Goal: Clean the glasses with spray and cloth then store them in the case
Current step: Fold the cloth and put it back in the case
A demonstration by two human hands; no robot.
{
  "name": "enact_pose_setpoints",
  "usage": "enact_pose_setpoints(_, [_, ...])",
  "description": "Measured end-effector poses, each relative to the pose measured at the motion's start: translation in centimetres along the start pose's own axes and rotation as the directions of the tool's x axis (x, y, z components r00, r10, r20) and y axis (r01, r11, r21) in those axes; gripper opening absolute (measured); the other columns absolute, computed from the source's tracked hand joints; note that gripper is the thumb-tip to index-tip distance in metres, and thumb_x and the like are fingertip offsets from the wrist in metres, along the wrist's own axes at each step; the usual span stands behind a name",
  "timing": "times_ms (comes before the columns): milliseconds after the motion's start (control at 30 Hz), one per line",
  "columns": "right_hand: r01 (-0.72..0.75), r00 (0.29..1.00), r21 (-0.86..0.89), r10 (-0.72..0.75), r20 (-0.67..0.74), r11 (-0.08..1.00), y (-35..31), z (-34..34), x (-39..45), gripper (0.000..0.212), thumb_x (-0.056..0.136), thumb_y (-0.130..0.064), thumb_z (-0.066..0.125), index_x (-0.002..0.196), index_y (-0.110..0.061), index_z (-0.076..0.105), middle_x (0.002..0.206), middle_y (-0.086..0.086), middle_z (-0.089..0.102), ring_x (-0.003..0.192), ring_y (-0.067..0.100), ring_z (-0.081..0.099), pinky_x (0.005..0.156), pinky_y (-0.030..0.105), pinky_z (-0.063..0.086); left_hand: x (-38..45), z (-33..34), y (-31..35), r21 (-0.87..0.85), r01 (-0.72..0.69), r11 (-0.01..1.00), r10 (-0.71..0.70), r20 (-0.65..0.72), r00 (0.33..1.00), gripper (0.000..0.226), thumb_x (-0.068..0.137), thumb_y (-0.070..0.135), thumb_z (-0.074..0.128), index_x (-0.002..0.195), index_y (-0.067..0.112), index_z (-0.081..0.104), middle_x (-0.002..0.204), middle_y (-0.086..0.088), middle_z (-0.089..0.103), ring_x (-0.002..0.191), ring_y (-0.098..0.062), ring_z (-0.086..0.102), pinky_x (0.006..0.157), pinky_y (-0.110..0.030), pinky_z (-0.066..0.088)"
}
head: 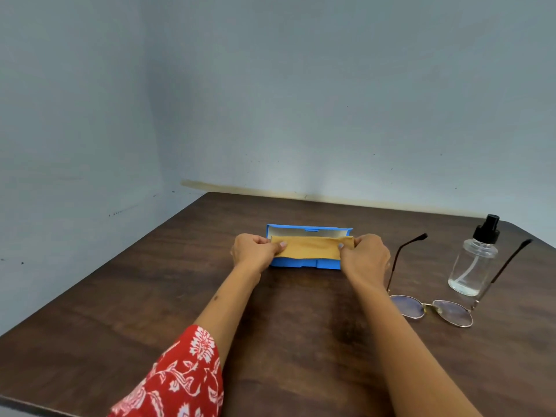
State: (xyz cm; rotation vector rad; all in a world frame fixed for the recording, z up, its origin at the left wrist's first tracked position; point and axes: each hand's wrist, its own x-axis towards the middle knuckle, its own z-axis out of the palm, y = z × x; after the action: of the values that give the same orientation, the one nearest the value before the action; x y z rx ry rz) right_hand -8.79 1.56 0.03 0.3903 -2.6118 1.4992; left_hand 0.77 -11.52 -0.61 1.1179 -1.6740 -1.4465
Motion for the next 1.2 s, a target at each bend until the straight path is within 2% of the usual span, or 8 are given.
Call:
enact_pose_setpoints(200, [-0.015, 1.0, -0.027, 0.016, 0.023, 1.0, 0.3, 0.9, 0.9, 0.031, 0.092, -0.021, 0.057, 0.113, 0.002, 0.06, 0.127, 0.019, 0.047, 0.121, 0.034, 0.037, 0.093, 0.035, 0.036, 0.7, 0.9, -0.2, 0.138, -0.112, 0.984, 0.118, -0.042, 0.992, 0.022, 0.076, 0.025, 0.076, 0.061, 0.014, 0.063, 0.065, 0.001, 0.061, 0.066, -0.007, 0.053, 0.053, -0.02, 0.037])
enact_pose_setpoints(333, [-0.012, 0.999, -0.033, 0.013, 0.032, 0.999, 0.5, 1.5, 1.2, 0.028, 0.092, -0.02, 0.055, 0.107, 0.003, 0.062, 0.122, 0.019, 0.051, 0.117, 0.033, 0.042, 0.088, 0.034, 0.038, 1.1, 1.1, -0.5, 0.203, -0.162, 0.966, 0.177, -0.057, 0.983, 0.023, 0.076, 0.026, 0.076, 0.062, 0.011, 0.065, 0.062, -0.001, 0.061, 0.067, -0.012, 0.057, 0.06, -0.025, 0.043])
enact_pose_setpoints(433, [0.041, 0.999, -0.077, -0.04, 0.022, 0.996, 1.1, 2.1, 0.7, 0.023, 0.09, -0.018, 0.055, 0.081, 0.002, 0.06, 0.11, 0.019, 0.056, 0.104, 0.029, 0.047, 0.071, 0.028, 0.035, 1.1, 1.2, -1.1, 0.23, -0.219, 0.948, 0.242, -0.077, 0.967, 0.017, 0.076, 0.026, 0.075, 0.067, 0.013, 0.068, 0.071, -0.001, 0.065, 0.079, -0.016, 0.06, 0.067, -0.027, 0.046])
enact_pose_setpoints(500, [0.062, 0.998, -0.091, -0.061, 0.007, 0.994, 1.4, 2.3, 0.4, 0.023, 0.089, -0.019, 0.055, 0.075, -0.001, 0.061, 0.104, 0.018, 0.056, 0.095, 0.028, 0.05, 0.067, 0.025, 0.031, 1.0, 1.0, -1.5, 0.271, -0.271, 0.924, 0.301, -0.075, 0.951, 0.013, 0.076, 0.025, 0.075, 0.074, 0.014, 0.069, 0.079, -0.002, 0.067, 0.085, -0.018, 0.06, 0.073, -0.028, 0.048])
enact_pose_setpoints(700, [0.015, 1.0, -0.032, -0.016, -0.025, 0.999, 1.7, 2.4, 0.7, 0.02, 0.084, -0.023, 0.063, 0.089, -0.006, 0.071, 0.105, 0.013, 0.062, 0.092, 0.029, 0.058, 0.069, 0.026, 0.039, 0.5, 0.8, -1.7, 0.372, -0.377, 0.848, 0.429, -0.063, 0.901, 0.011, 0.078, 0.018, 0.071, 0.084, 0.009, 0.072, 0.08, -0.001, 0.064, 0.086, -0.017, 0.058, 0.072, -0.025, 0.042])
enact_pose_setpoints(800, [-0.003, 0.999, -0.013, 0.002, -0.032, 1.0, 1.7, 2.5, 0.8, 0.018, 0.082, -0.024, 0.066, 0.089, -0.008, 0.072, 0.103, 0.012, 0.063, 0.081, 0.023, 0.054, 0.066, 0.024, 0.038, 0.4, 0.8, -1.5, 0.385, -0.385, 0.839, 0.436, -0.051, 0.899, 0.005, 0.078, 0.014, 0.07, 0.079, 0.01, 0.072, 0.078, -0.001, 0.065, 0.084, -0.016, 0.058, 0.07, -0.025, 0.042])
enact_pose_setpoints(1000, [-0.054, 0.996, 0.072, 0.059, -0.073, 0.996, 1.7, 2.4, 0.7, 0.01, 0.076, -0.019, 0.071, 0.082, -0.011, 0.074, 0.097, 0.01, 0.066, 0.083, 0.024, 0.059, 0.066, 0.022, 0.037, 0.3, 0.8, -1.1, 0.351, -0.345, 0.871, 0.392, -0.072, 0.917, 0.008, 0.073, 0.008, 0.072, 0.076, 0.013, 0.067, 0.083, 0.001, 0.061, 0.083, -0.012, 0.055, 0.07, -0.024, 0.045])
enact_pose_setpoints(1200, [0.026, 0.993, 0.066, -0.018, -0.116, 0.997, 1.8, 2.7, 0.5, 0.014, 0.079, -0.013, 0.068, 0.09, -0.01, 0.06, 0.106, 0.009, 0.055, 0.083, 0.02, 0.047, 0.069, 0.028, 0.035, 0.2, 0.7, -1.2, 0.344, -0.359, 0.868, 0.401, -0.058, 0.914, 0.022, 0.071, 0.001, 0.072, 0.08, 0.014, 0.058, 0.092, -0.002, 0.06, 0.089, -0.016, 0.057, 0.074, -0.028, 0.05])
